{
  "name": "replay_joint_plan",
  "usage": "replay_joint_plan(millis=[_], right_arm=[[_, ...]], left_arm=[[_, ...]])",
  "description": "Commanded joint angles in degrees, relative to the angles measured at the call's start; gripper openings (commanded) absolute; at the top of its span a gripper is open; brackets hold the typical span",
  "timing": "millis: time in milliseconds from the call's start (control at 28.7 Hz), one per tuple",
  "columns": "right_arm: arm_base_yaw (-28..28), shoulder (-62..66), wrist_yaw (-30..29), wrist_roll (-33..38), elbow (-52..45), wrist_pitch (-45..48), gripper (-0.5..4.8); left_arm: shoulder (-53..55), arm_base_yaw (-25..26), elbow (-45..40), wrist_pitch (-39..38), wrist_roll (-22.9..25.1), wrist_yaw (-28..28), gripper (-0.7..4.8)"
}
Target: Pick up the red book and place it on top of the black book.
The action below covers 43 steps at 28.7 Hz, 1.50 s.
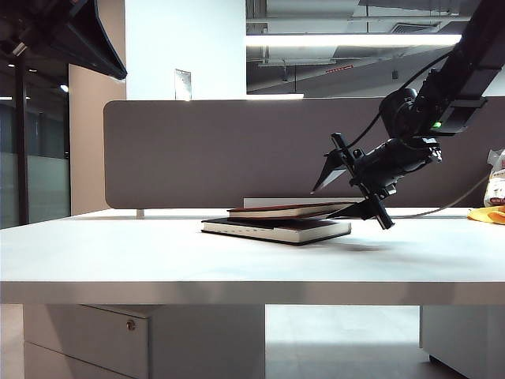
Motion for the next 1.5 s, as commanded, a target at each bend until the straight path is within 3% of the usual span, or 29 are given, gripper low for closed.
replay_joint_plan(millis=[35, 940, 975, 1045, 1080, 1149, 1184, 1393, 1498], right_arm=[[0.00, -0.44, -1.03, -0.52, 0.31, 1.66, 2.76], [-2.84, -0.52, -1.29, -5.53, 0.31, -7.19, 2.60], [-3.06, -0.57, -1.29, -6.32, 0.31, -8.15, 2.44], [-3.63, -0.61, -1.51, -8.04, 0.31, -10.03, 1.20], [-3.78, -0.61, -1.57, -8.15, 0.31, -10.40, 0.84], [-4.20, -0.61, -2.40, -8.15, 0.31, -10.23, 0.74], [-4.33, -0.63, -2.62, -8.26, 0.31, -10.27, 0.43], [-5.99, -2.23, -4.11, -9.09, 0.31, -10.40, 0.40], [-7.13, -3.19, -4.63, -9.22, 0.31, -10.36, -0.03]], left_arm=[[-0.17, 0.04, 0.37, 0.33, 0.04, 0.26, -0.04], [-0.17, 0.04, 0.37, 0.42, 0.15, 1.73, -0.04], [-0.17, 0.04, 0.37, 0.42, 0.26, 1.73, -0.04], [-0.17, 0.04, 0.37, 0.44, 0.26, 1.70, -0.04], [-0.17, 0.04, 0.37, 0.52, 0.24, 1.55, -0.04], [-0.17, 0.04, 0.37, 0.96, 0.24, 1.46, -0.04], [-0.17, 0.04, 0.37, 1.07, 0.22, 1.44, -0.04], [-0.17, 0.07, 0.37, 0.96, 0.07, 1.09, -0.04], [-0.17, 0.07, 0.37, 0.92, 0.07, 1.09, -0.04]])
